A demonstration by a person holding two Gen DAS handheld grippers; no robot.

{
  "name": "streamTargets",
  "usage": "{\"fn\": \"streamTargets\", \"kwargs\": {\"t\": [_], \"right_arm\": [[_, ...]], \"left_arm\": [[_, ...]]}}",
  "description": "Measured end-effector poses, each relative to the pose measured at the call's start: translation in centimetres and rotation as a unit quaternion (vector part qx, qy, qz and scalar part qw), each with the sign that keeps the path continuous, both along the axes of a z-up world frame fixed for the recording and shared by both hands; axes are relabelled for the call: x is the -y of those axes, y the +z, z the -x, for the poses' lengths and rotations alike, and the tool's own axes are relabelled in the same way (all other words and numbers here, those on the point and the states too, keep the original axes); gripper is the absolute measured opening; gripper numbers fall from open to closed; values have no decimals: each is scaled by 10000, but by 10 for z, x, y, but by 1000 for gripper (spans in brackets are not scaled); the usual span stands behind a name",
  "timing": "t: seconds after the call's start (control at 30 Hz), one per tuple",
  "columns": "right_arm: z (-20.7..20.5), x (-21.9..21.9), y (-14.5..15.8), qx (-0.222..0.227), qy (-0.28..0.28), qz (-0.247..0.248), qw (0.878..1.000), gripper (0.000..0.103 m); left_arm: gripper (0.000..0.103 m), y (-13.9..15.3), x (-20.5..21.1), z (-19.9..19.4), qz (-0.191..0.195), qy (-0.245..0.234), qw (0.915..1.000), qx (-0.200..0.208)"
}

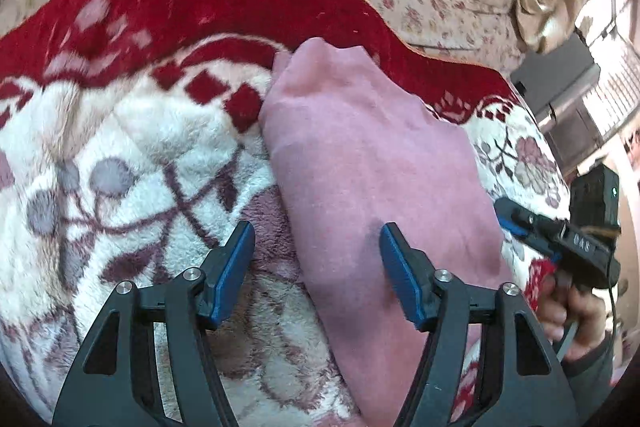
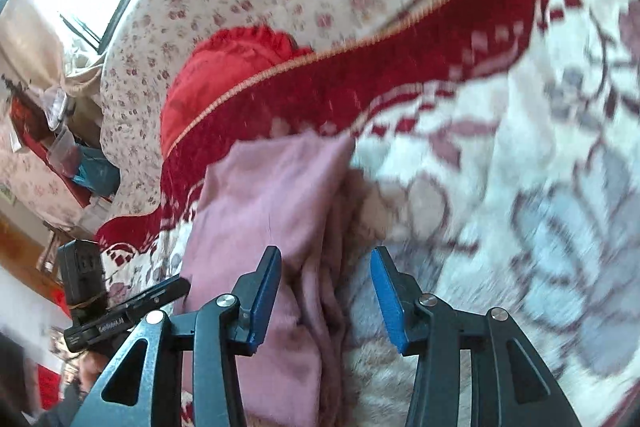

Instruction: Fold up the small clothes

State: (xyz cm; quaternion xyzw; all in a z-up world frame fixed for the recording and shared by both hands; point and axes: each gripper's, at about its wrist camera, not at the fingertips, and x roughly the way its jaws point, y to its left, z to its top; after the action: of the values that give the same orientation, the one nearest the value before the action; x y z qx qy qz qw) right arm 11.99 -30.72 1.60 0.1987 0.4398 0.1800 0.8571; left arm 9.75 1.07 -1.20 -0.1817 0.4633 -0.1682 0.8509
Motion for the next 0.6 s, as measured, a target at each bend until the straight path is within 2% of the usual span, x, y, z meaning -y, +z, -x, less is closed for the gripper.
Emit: {"fn": "streamTargets", "kwargs": {"t": [0.17,0.23,0.3,0.43,0.5,0.6], "right_arm": [[-2,-31,-7,28,443,293,9986,45],[-6,-43,-16,-138,679,410,9968,47],[-7,-47,-22,-165,694,615,9956,48],[-7,-44,-18,-193,513,540,9970,48],[3,-44,-3,8,313,725,9969,48],[29,-50,17,369,107,1296,9908,48]], "left_arm": [[66,-1,3,-2,132,-96,9999,-20],[66,-1,5,-3,140,-123,9998,13],[66,0,6,-2,6,-135,9999,92],[66,6,14,6,-426,-66,9987,273],[66,10,17,14,-629,-48,9973,375],[66,15,23,26,-896,-43,9951,421]]}}
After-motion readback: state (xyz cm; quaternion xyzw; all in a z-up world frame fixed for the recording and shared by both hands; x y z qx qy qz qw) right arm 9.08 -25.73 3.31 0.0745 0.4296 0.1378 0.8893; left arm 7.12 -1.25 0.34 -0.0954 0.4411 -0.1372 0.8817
